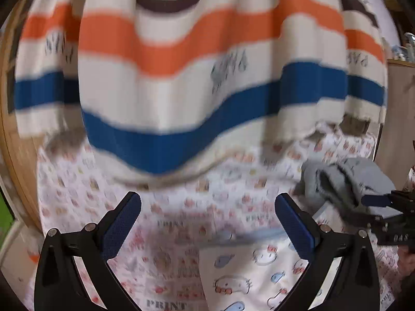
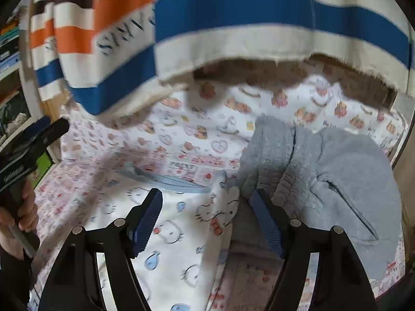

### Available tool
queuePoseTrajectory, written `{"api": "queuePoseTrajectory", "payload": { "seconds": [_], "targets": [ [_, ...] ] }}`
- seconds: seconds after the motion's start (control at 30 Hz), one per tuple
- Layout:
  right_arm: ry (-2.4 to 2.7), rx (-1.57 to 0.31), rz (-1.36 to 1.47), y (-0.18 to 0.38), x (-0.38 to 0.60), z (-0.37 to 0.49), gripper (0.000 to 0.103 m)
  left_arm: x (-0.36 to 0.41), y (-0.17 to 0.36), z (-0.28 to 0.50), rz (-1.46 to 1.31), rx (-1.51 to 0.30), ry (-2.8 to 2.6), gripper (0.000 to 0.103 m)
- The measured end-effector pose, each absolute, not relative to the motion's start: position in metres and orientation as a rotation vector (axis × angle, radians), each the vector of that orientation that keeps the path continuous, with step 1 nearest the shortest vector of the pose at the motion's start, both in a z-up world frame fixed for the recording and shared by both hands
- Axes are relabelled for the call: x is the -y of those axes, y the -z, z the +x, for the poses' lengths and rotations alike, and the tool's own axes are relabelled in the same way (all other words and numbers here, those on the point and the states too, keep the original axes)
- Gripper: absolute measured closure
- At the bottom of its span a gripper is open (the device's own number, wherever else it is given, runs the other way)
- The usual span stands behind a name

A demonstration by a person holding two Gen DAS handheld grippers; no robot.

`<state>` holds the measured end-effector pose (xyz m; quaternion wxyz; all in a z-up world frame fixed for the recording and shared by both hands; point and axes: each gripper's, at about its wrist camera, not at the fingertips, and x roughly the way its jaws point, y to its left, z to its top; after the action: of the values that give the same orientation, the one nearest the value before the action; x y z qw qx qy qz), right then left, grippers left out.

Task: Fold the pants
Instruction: 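Move both grippers to the light blue waistband and close the left gripper on it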

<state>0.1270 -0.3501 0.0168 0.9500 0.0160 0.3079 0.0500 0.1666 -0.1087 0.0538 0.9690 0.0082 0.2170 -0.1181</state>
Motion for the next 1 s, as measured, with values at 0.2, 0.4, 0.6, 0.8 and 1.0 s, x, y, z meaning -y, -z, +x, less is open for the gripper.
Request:
{"api": "queuePoseTrajectory", "payload": {
  "seconds": [0.2,0.4,0.6,0.8,1.0],
  "targets": [
    [-0.108,-0.707,0.05,0.011,0.352,0.157,0.042,0.089,-0.025,0.197,-0.067,-0.59,0.214,0.007],
    [-0.078,-0.809,0.104,0.027,0.359,0.179,0.056,0.088,-0.004,0.21,-0.063,-0.659,0.178,0.008],
    [-0.006,-0.749,0.059,0.031,0.361,0.179,0.095,0.082,0.003,0.213,-0.07,-0.677,0.166,0.008],
    [-0.048,-0.683,0.115,0.016,0.381,0.159,0.101,0.079,0.009,0.221,-0.129,-0.728,0.226,0.008],
    [-0.009,-0.695,0.096,0.008,0.385,0.147,0.101,0.078,0.02,0.23,-0.214,-0.802,0.329,0.008]
  ]
}}
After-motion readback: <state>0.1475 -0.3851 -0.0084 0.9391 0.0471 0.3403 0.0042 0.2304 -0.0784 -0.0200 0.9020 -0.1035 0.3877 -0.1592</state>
